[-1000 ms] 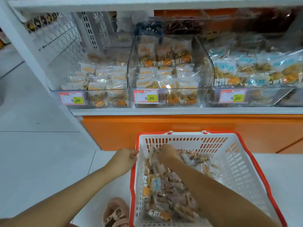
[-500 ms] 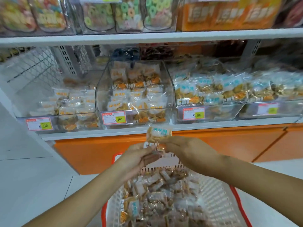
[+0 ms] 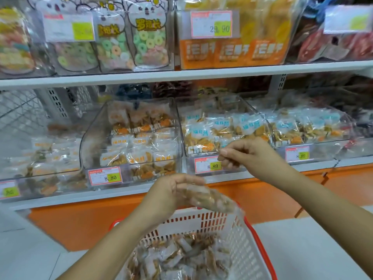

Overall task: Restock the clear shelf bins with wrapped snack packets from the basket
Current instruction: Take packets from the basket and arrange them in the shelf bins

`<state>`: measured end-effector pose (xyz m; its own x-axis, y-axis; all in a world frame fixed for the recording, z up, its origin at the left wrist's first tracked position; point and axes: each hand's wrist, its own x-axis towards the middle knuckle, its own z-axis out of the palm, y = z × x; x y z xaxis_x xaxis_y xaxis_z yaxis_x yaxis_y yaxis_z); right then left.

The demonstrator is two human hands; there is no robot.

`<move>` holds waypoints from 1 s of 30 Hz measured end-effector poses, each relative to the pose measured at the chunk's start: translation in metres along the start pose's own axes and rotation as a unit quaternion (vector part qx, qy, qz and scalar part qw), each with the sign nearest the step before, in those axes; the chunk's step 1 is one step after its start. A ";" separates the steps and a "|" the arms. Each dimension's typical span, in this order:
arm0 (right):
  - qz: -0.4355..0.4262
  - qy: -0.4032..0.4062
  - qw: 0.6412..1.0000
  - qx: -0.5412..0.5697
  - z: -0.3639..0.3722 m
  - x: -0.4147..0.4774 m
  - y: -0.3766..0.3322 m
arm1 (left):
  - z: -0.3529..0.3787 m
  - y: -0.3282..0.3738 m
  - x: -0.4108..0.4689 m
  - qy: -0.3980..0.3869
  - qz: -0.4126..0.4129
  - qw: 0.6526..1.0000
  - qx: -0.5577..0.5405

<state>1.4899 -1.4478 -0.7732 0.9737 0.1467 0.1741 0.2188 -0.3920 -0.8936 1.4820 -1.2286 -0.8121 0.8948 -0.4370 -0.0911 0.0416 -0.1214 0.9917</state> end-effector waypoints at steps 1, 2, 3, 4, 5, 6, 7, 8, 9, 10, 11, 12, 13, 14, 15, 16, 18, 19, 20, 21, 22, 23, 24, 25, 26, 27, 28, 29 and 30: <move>0.003 -0.006 1.000 0.012 -0.002 0.000 0.000 | 0.002 0.003 0.003 -0.001 -0.007 1.000 -0.014; 0.005 -0.011 1.000 0.025 -0.005 -0.001 0.000 | 0.005 0.007 0.005 -0.002 -0.016 1.000 -0.027; 0.006 -0.022 0.999 0.037 -0.009 -0.001 -0.002 | 0.007 0.009 0.008 -0.001 -0.022 0.999 -0.036; 0.006 -0.044 0.998 0.045 -0.013 -0.002 -0.005 | 0.009 0.011 0.010 0.003 -0.031 0.998 -0.050; 0.010 -0.078 0.996 0.050 -0.016 -0.002 -0.008 | 0.010 0.012 0.012 0.008 -0.043 0.997 -0.065; 0.015 -0.118 0.992 0.045 -0.020 -0.002 -0.009 | 0.012 0.013 0.015 0.012 -0.058 0.995 -0.087; 0.025 -0.160 0.986 0.034 -0.022 -0.002 -0.012 | 0.013 0.013 0.019 0.020 -0.073 0.991 -0.111; 0.038 -0.198 0.979 0.010 -0.023 -0.003 -0.011 | 0.014 0.013 0.024 0.029 -0.090 0.986 -0.138; 0.049 -0.229 0.972 -0.019 -0.023 -0.003 -0.012 | 0.015 0.013 0.029 0.042 -0.103 0.980 -0.163; 0.053 -0.241 0.968 -0.046 -0.022 -0.004 -0.013 | 0.016 0.014 0.033 0.058 -0.114 0.974 -0.188; 0.054 -0.225 0.970 -0.066 -0.019 -0.005 -0.013 | 0.017 0.015 0.036 0.070 -0.120 0.969 -0.203; 0.044 -0.186 0.978 -0.080 -0.017 -0.004 -0.011 | 0.019 0.016 0.039 0.074 -0.118 0.967 -0.213; 0.028 -0.129 0.988 -0.081 -0.015 -0.003 -0.011 | 0.019 0.018 0.041 0.067 -0.107 0.969 -0.211; 0.012 -0.076 0.995 -0.062 -0.015 0.000 -0.010 | 0.018 0.022 0.043 0.053 -0.092 0.975 -0.197; 0.006 -0.032 0.999 -0.040 -0.016 0.003 -0.009 | 0.016 0.027 0.044 0.036 -0.071 0.984 -0.162; 0.007 0.006 0.999 -0.031 -0.021 0.008 -0.004 | 0.011 0.034 0.047 0.028 -0.039 0.995 -0.085; 0.017 0.063 0.997 -0.050 -0.031 0.018 0.003 | -0.007 0.047 0.062 0.075 0.042 0.989 0.118; 0.015 0.079 0.993 -0.087 -0.035 0.023 0.005 | -0.017 0.053 0.072 0.124 0.083 0.967 0.204; 0.003 0.086 0.986 -0.140 -0.038 0.027 0.007 | -0.028 0.057 0.083 0.165 0.119 0.939 0.276; -0.008 0.089 0.978 -0.186 -0.037 0.030 0.008 | -0.036 0.060 0.096 0.186 0.145 0.910 0.340; -0.018 0.089 0.974 -0.209 -0.036 0.033 0.009 | -0.044 0.061 0.108 0.183 0.155 0.885 0.400; -0.019 0.088 0.974 -0.209 -0.033 0.035 0.010 | -0.050 0.061 0.122 0.156 0.150 0.865 0.454; -0.020 0.088 0.976 -0.199 -0.030 0.038 0.012 | -0.054 0.061 0.134 0.117 0.131 0.850 0.497; -0.022 0.087 0.978 -0.188 -0.026 0.041 0.012 | -0.057 0.060 0.146 0.078 0.106 0.835 0.535; -0.025 0.081 0.981 -0.177 -0.023 0.046 0.012 | -0.059 0.058 0.155 0.046 0.084 0.817 0.569; -0.030 0.072 0.982 -0.174 -0.021 0.050 0.011 | -0.061 0.057 0.163 0.024 0.071 0.802 0.593; -0.033 0.062 0.981 -0.183 -0.020 0.056 0.010 | -0.063 0.056 0.169 0.010 0.071 0.795 0.602; -0.036 0.049 0.978 -0.199 -0.018 0.061 0.008 | -0.064 0.055 0.175 0.006 0.078 0.801 0.594; -0.034 0.030 0.975 -0.218 -0.017 0.066 0.006 | -0.064 0.056 0.178 0.010 0.082 0.813 0.576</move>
<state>1.5569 -1.4561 -0.7594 0.9554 0.1370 0.2617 0.2752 -0.7343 -0.6205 1.6715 -1.2564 -0.7669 0.8541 -0.5180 0.0468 -0.5124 -0.8226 0.2464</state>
